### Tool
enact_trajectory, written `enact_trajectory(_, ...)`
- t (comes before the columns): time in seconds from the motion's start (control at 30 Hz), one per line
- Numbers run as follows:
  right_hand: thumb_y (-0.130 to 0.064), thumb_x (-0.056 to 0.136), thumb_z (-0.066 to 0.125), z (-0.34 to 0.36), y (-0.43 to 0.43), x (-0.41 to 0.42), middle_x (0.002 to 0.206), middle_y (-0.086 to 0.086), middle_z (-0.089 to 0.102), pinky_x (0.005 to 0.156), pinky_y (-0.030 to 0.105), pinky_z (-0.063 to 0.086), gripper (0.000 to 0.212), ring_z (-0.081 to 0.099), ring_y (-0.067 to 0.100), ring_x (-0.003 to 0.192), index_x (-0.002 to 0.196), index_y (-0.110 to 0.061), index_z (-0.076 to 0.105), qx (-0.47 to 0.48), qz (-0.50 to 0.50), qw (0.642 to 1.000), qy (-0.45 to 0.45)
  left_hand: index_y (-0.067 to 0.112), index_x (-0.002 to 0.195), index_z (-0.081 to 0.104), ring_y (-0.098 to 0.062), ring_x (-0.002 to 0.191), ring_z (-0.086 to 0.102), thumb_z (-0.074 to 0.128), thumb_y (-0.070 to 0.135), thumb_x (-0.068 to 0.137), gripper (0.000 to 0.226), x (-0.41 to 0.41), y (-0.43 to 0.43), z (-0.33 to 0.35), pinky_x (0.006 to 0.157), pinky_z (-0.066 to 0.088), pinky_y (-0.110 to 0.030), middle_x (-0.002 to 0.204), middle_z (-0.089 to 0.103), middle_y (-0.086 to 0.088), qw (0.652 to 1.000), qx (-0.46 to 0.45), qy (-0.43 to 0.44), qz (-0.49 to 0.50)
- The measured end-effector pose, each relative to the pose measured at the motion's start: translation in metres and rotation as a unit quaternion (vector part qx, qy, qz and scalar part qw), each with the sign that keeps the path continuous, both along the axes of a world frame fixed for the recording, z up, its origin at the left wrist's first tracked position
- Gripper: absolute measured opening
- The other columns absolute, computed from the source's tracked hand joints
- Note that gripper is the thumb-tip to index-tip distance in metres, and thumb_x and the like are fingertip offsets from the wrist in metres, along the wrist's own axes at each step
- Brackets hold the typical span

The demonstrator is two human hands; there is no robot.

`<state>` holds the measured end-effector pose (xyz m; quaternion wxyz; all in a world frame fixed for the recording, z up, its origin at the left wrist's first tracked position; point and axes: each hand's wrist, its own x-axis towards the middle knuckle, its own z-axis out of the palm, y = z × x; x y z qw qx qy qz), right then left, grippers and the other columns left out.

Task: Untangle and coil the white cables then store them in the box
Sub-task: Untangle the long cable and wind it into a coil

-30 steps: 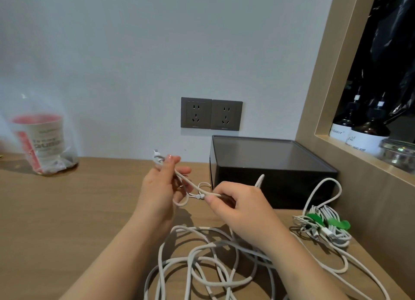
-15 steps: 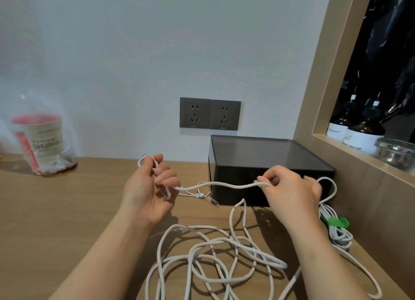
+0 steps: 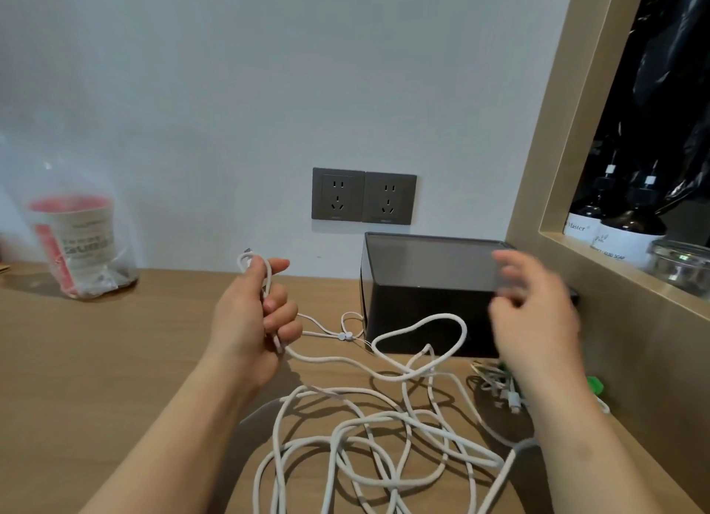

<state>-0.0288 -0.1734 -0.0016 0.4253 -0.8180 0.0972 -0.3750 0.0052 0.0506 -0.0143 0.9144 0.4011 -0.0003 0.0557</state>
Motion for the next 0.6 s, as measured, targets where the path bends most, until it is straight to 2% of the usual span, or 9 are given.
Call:
enact_trajectory(0.07, 0.013, 0.081, 0.043, 0.007, 0.011, -0.012, 0.109, -0.006, 0.044, 0.081, 0.018, 0.045, 0.041, 0.053, 0.013, 0.095, 0.106, -0.015, 0.059, 0.006, -0.036, 0.973, -0.226, 0.013, 0.091, 0.053, -0.003, 0.03, 0.021, 0.036, 0.036, 0.101, 0.031, 0.0, -0.002, 0.0, 0.032, 0.023, -0.013, 0.043, 0.027, 0.007, 1.0, 0.011, -0.004, 0.003)
enact_trajectory(0.13, 0.011, 0.076, 0.041, 0.004, 0.033, -0.021, 0.1, -0.003, 0.049, 0.076, 0.021, 0.046, 0.032, 0.054, 0.017, 0.088, 0.094, -0.008, 0.06, -0.065, 0.048, 0.929, -0.362, 0.013, 0.091, 0.053, -0.004, 0.031, 0.024, 0.036, 0.037, 0.101, 0.031, -0.001, -0.006, -0.001, 0.033, 0.027, -0.014, 0.042, 0.027, 0.007, 1.0, 0.018, -0.008, -0.009)
enact_trajectory(0.17, 0.006, 0.076, 0.041, -0.001, 0.047, -0.023, 0.094, -0.001, 0.052, 0.074, 0.023, 0.046, 0.028, 0.055, 0.017, 0.084, 0.092, -0.009, 0.058, -0.102, 0.144, 0.92, -0.351, 0.013, 0.09, 0.053, -0.005, 0.031, 0.024, 0.036, 0.037, 0.101, 0.031, -0.002, -0.008, -0.001, 0.033, 0.027, -0.014, 0.041, 0.027, 0.007, 1.0, 0.011, -0.009, -0.018)
enact_trajectory(0.2, 0.0, 0.079, 0.042, -0.004, 0.06, -0.023, 0.089, -0.001, 0.055, 0.073, 0.022, 0.046, 0.025, 0.055, 0.014, 0.082, 0.093, -0.014, 0.057, -0.125, 0.251, 0.92, -0.275, 0.013, 0.09, 0.052, -0.005, 0.031, 0.024, 0.036, 0.037, 0.1, 0.031, -0.002, -0.008, -0.002, 0.033, 0.025, -0.013, 0.041, 0.026, 0.007, 1.0, -0.005, -0.005, -0.03)
enact_trajectory(0.27, -0.017, 0.091, 0.042, -0.01, 0.074, -0.021, 0.09, -0.009, 0.056, 0.073, 0.019, 0.044, 0.016, 0.054, 0.005, 0.084, 0.096, -0.026, 0.054, -0.178, 0.389, 0.904, 0.008, 0.013, 0.088, 0.051, -0.004, 0.029, 0.023, 0.037, 0.038, 0.099, 0.031, -0.002, -0.005, -0.001, 0.03, 0.02, -0.01, 0.041, 0.025, 0.007, 0.996, -0.061, 0.007, -0.063)
enact_trajectory(0.33, -0.034, 0.097, 0.042, -0.016, 0.069, -0.014, 0.089, -0.009, 0.059, 0.078, 0.024, 0.044, 0.017, 0.055, 0.007, 0.086, 0.097, -0.025, 0.056, -0.246, 0.393, 0.852, 0.243, 0.014, 0.085, 0.052, -0.003, 0.028, 0.022, 0.037, 0.04, 0.099, 0.033, 0.0, 0.001, -0.002, 0.026, 0.018, -0.012, 0.041, 0.026, 0.007, 0.987, -0.123, 0.011, -0.098)
enact_trajectory(0.4, -0.041, 0.094, 0.046, -0.02, 0.058, -0.009, 0.088, -0.008, 0.062, 0.089, 0.031, 0.039, 0.02, 0.055, 0.01, 0.088, 0.099, -0.028, 0.061, -0.278, 0.355, 0.845, 0.288, 0.015, 0.081, 0.053, -0.004, 0.028, 0.022, 0.037, 0.04, 0.098, 0.035, 0.001, 0.007, -0.003, 0.027, 0.016, -0.011, 0.042, 0.027, 0.007, 0.978, -0.164, 0.017, -0.131)
enact_trajectory(0.53, -0.047, 0.094, 0.044, -0.013, 0.04, -0.006, 0.081, -0.013, 0.058, 0.09, 0.033, 0.023, 0.02, 0.047, 0.009, 0.097, 0.093, -0.037, 0.061, -0.287, 0.159, 0.922, 0.207, 0.016, 0.078, 0.054, -0.004, 0.028, 0.02, 0.036, 0.038, 0.098, 0.035, 0.002, 0.013, -0.003, 0.027, 0.016, -0.01, 0.043, 0.027, 0.007, 0.97, -0.185, 0.02, -0.155)
enact_trajectory(0.6, -0.052, 0.092, 0.043, -0.011, 0.032, -0.004, 0.082, -0.014, 0.057, 0.088, 0.035, 0.023, 0.021, 0.044, 0.011, 0.099, 0.093, -0.038, 0.059, -0.296, 0.063, 0.934, 0.188, 0.016, 0.079, 0.053, -0.005, 0.027, 0.024, 0.036, 0.038, 0.098, 0.035, 0.002, 0.012, -0.002, 0.026, 0.017, -0.01, 0.043, 0.028, 0.007, 0.973, -0.168, 0.021, -0.155)
